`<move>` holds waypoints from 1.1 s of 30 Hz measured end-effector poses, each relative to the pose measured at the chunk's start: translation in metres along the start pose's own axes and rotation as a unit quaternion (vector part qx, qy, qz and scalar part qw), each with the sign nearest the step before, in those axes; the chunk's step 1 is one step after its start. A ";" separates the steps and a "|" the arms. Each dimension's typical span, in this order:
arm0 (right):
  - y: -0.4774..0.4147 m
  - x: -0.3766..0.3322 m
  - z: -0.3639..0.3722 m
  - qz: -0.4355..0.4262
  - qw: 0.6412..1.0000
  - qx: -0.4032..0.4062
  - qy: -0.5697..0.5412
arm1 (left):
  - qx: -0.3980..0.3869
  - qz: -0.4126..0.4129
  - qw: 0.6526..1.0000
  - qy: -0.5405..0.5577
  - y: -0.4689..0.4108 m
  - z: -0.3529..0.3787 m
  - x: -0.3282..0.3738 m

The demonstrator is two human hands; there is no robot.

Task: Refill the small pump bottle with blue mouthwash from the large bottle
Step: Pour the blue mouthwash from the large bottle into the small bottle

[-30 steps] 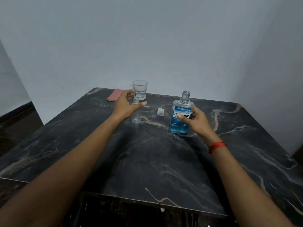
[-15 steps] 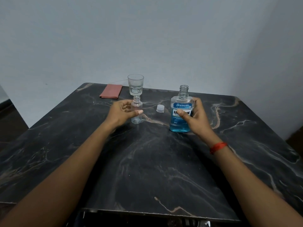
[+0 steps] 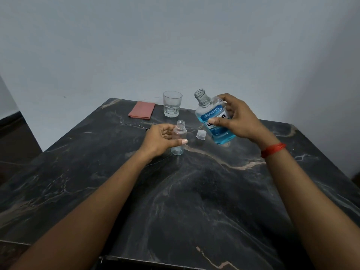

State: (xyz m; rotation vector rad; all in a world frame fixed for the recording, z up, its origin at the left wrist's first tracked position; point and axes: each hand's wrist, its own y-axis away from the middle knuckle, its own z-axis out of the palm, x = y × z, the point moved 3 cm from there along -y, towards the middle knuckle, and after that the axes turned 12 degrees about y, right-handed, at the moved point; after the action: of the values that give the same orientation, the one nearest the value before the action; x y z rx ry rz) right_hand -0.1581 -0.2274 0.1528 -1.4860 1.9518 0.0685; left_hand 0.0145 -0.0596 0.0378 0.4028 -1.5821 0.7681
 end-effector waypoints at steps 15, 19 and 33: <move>-0.019 0.012 0.009 -0.028 0.976 -0.126 0.175 | 0.016 0.006 0.999 -0.039 0.002 0.000 0.003; -0.019 0.009 0.014 -0.031 0.972 -0.134 0.190 | 0.021 0.007 0.999 -0.031 0.003 0.001 0.004; -0.019 0.002 0.012 -0.024 0.964 -0.120 0.237 | 0.025 0.011 0.999 -0.028 0.001 0.001 -0.001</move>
State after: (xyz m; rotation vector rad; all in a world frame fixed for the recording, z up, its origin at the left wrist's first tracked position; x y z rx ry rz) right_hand -0.1358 -0.2307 0.1490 -1.8373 2.3476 -0.0842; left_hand 0.0133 -0.0599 0.0367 0.4477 -1.6253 0.8213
